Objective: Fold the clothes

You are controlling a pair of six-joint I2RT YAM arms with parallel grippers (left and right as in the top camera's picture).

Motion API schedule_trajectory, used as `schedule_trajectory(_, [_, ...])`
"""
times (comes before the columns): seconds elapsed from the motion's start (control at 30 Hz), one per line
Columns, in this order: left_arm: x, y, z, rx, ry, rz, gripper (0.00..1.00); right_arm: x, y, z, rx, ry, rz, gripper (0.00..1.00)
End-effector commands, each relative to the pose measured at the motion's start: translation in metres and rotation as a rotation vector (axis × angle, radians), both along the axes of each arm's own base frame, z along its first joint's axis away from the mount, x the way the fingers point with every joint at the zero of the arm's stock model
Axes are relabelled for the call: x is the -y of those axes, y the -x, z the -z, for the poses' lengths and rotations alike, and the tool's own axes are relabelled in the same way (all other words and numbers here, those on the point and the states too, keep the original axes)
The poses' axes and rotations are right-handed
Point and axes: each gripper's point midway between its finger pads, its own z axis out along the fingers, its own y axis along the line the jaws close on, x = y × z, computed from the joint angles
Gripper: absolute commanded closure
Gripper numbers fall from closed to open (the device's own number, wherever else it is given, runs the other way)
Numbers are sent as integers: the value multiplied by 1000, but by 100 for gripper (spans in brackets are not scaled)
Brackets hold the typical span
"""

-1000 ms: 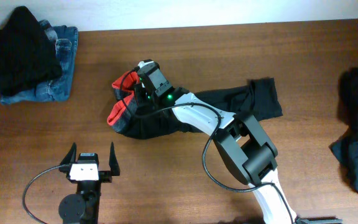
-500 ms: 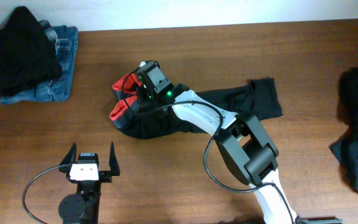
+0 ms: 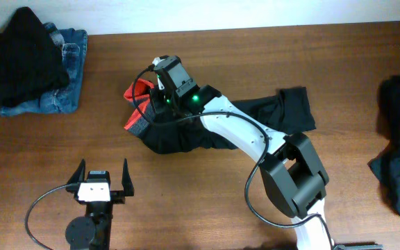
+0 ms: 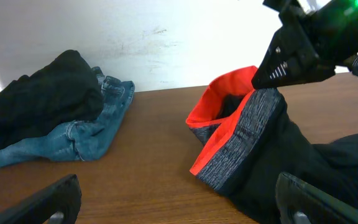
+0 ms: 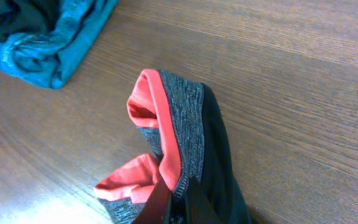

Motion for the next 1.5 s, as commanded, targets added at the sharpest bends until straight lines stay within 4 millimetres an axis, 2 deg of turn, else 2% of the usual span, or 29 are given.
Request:
schedule_trajectory(0.0, [1, 0, 1, -2, -12, 6, 1, -9, 6, -51, 91, -48, -86, 96])
schedule_trajectory(0.17, [1, 0, 1, -2, -12, 6, 1, -24, 19, -58, 109, -81, -221, 96])
schedule_trajectory(0.6, [1, 0, 1, -2, -12, 6, 1, -48, 45, -74, 68, -223, -388, 96])
schedule_trajectory(0.83, [1, 0, 1, -1, -12, 6, 1, -55, 56, -80, -105, -359, -323, 96])
schedule_trajectory(1.17, [1, 0, 1, -2, -12, 6, 1, -78, 93, -106, -261, -535, -453, 94])
schedule_trajectory(1.2, [1, 0, 1, -2, -12, 6, 1, -80, 95, -108, -262, -540, -462, 91])
schedule_trajectory(1.3, [1, 0, 1, -2, -12, 6, 1, -84, 99, -108, -258, -538, -469, 58])
schedule_trajectory(1.47, [1, 0, 1, -2, -12, 6, 1, -85, 97, -106, -240, -526, -455, 55])
